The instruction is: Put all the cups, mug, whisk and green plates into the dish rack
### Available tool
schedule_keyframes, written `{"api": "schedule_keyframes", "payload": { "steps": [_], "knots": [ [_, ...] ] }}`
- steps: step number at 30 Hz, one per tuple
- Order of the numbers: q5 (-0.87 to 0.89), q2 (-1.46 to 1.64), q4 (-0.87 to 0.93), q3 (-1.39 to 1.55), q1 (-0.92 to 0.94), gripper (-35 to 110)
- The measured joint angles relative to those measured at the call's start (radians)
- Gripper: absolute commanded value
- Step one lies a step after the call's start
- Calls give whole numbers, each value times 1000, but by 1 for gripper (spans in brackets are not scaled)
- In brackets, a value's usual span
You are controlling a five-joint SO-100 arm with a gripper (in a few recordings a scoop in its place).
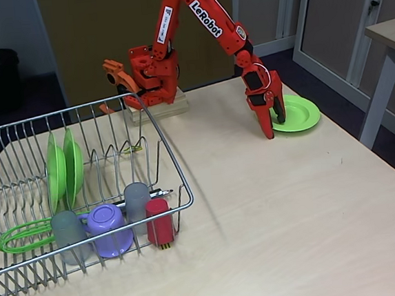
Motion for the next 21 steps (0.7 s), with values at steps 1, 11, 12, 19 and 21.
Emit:
{"api": "schedule_keyframes", "payload": {
  "steps": [1,11,12,19,21],
  "knots": [
    [0,9,0,12,0,23],
    [-20,43,-6,58,31,12],
    [-25,43,-3,58,31,12],
    [-60,43,-18,60,41,7],
    [-57,43,-20,55,40,0]
  ]
}}
